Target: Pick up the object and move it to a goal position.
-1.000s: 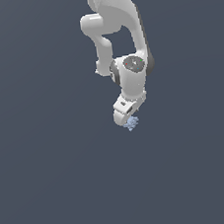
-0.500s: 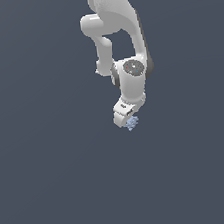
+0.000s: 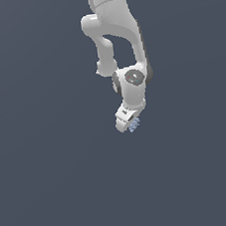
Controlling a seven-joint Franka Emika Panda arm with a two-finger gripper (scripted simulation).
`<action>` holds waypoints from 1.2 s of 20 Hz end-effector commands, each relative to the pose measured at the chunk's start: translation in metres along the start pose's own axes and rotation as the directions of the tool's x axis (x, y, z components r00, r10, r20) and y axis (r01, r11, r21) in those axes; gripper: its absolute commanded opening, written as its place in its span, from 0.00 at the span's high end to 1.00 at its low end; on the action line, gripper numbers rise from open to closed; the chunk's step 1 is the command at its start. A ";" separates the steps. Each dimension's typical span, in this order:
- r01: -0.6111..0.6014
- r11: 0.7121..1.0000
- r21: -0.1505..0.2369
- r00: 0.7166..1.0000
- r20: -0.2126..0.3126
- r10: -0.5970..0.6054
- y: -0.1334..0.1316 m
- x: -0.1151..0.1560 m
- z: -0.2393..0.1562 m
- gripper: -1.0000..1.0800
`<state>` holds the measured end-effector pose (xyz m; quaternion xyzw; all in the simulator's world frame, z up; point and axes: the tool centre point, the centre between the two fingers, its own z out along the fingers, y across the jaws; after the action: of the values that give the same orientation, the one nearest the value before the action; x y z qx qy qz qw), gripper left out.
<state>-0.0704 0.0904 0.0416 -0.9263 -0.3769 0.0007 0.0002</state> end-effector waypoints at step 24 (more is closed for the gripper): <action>0.000 1.000 -0.002 1.000 -0.001 0.000 -0.009 0.012 -0.049 1.00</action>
<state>-0.0684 0.1021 0.0802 -0.9263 -0.3767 0.0003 -0.0004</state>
